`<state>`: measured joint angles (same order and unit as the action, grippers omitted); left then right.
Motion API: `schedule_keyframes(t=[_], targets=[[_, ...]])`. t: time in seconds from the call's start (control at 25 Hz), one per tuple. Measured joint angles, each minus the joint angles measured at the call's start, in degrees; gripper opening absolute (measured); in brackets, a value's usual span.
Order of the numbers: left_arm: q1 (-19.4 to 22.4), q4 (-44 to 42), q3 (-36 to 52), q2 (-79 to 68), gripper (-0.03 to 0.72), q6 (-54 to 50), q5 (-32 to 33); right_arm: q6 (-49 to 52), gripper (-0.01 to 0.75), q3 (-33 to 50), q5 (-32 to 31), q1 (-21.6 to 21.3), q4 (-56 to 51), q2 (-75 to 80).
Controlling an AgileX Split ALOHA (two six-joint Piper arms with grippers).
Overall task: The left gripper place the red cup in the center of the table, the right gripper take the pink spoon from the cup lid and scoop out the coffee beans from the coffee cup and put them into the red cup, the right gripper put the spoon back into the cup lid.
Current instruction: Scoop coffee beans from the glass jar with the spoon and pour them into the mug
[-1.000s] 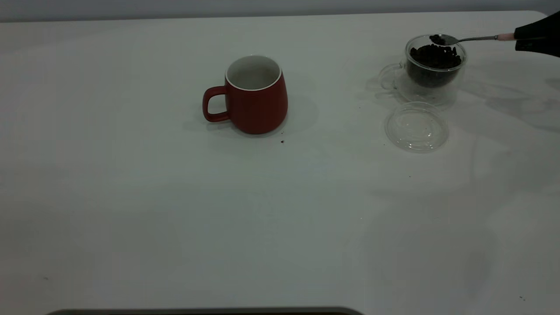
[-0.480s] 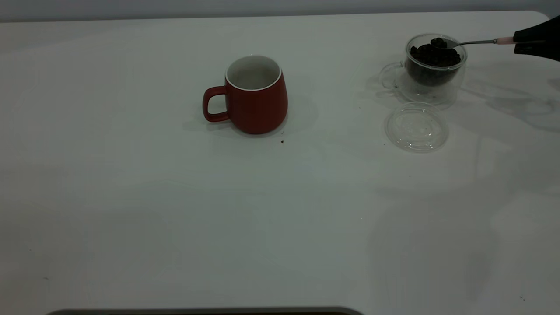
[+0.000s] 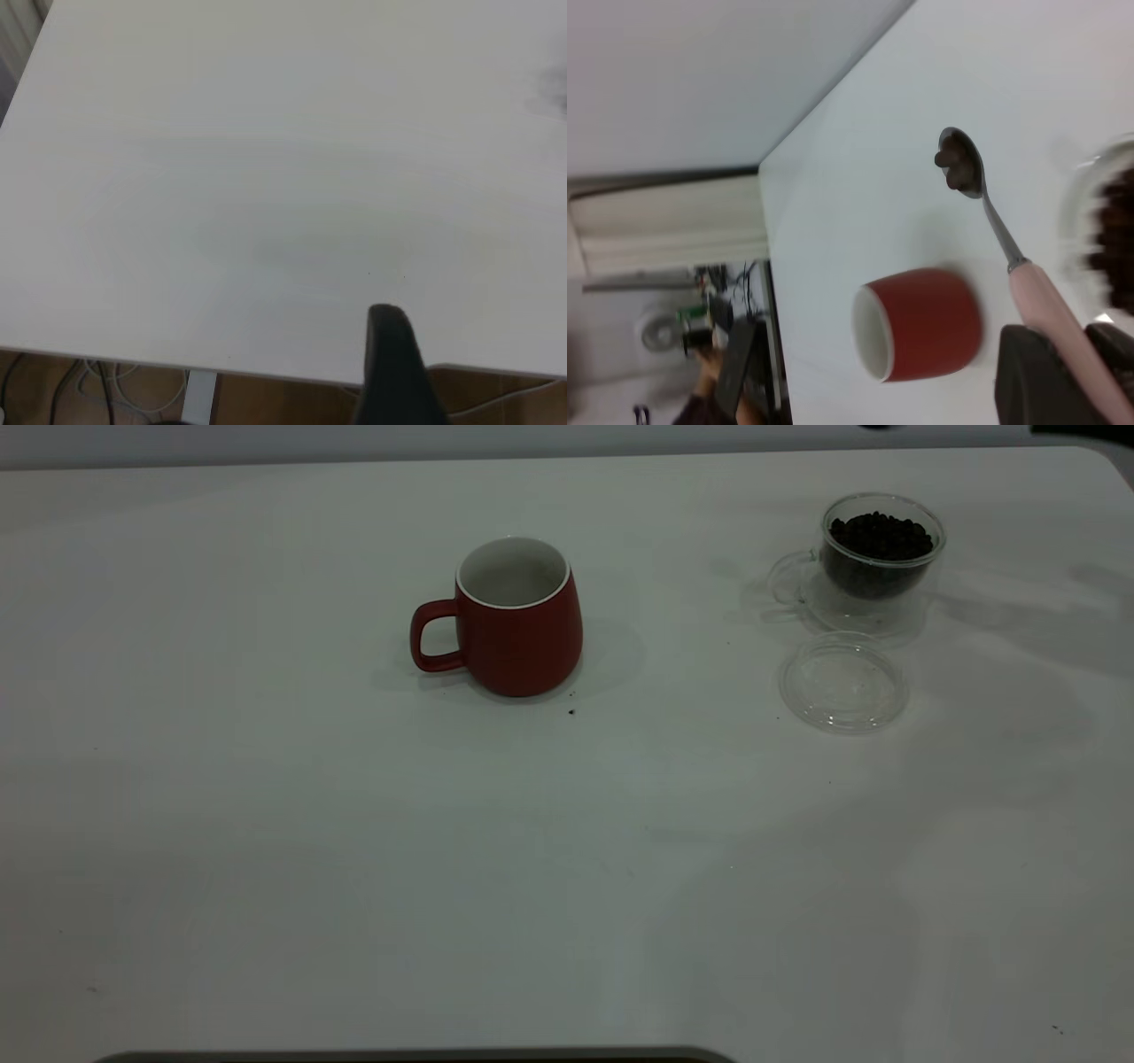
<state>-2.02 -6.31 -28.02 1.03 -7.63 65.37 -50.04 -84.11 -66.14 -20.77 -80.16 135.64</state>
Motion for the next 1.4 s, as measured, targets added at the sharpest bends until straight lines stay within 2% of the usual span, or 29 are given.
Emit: schedule_keyframes(t=[0.44,0.72,1.12,1.4], targets=[[0.00,0.00,0.00,0.00,0.538,0.13,0.00,0.24,0.101,0.00,-0.21,16.01,-6.66,-1.28],[0.00,0.00,0.00,0.00,0.538,0.13,0.00,-0.59,0.101,0.00,-0.21,24.11,-6.16,-1.28],[0.00,0.00,0.00,0.00,0.538,0.08,0.00,-2.72,0.101,0.00,4.76,27.42,-6.58,2.74],[0.00,0.00,0.00,0.00,0.538,0.08,0.00,-11.99,0.101,0.00,9.03,27.69,-5.79,3.16]])
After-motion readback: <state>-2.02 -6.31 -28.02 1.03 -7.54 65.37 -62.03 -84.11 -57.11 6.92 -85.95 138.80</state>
